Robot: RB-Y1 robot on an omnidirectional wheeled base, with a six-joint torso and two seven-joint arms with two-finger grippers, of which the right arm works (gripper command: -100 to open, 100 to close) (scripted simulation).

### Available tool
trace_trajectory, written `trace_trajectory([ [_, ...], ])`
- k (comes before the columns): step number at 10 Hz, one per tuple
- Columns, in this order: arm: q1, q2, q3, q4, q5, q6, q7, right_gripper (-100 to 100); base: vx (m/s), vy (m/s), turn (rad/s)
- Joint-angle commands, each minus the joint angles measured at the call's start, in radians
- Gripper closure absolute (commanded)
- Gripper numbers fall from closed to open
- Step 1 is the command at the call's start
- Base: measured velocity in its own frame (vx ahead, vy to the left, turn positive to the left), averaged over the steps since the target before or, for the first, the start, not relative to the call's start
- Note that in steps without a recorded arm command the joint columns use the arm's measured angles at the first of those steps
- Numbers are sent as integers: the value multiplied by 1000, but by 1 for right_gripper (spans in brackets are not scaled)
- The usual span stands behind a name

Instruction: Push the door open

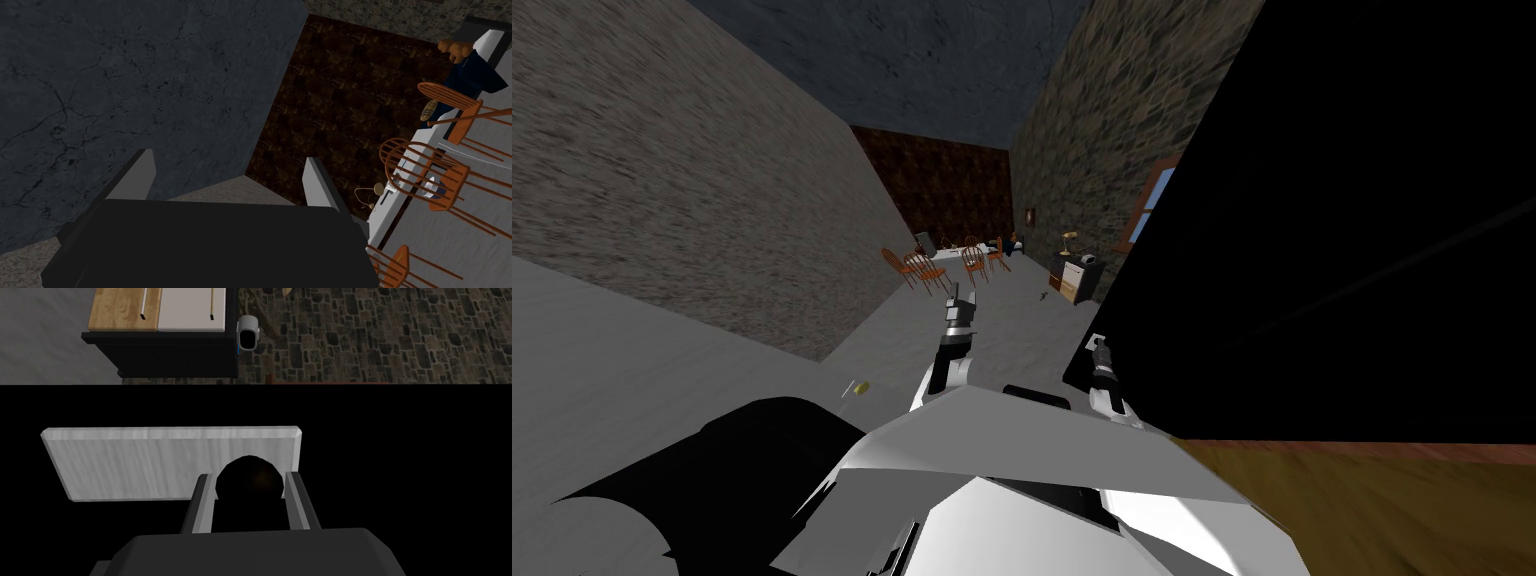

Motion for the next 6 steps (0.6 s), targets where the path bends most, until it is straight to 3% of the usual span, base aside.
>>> trace_trajectory([
  [1, -6, -9, -14, 6, -8, -3, 3, 100, 189, 26, -37],
  [3, -6, -14, -34, 7, -19, -3, 10, 100, 206, 40, -51],
  [5, -6, -14, -34, 7, -19, -3, 10, 100, 93, 17, -9],
  [6, -5, -18, -57, 7, -32, -3, 18, 100, 130, 13, -35],
])
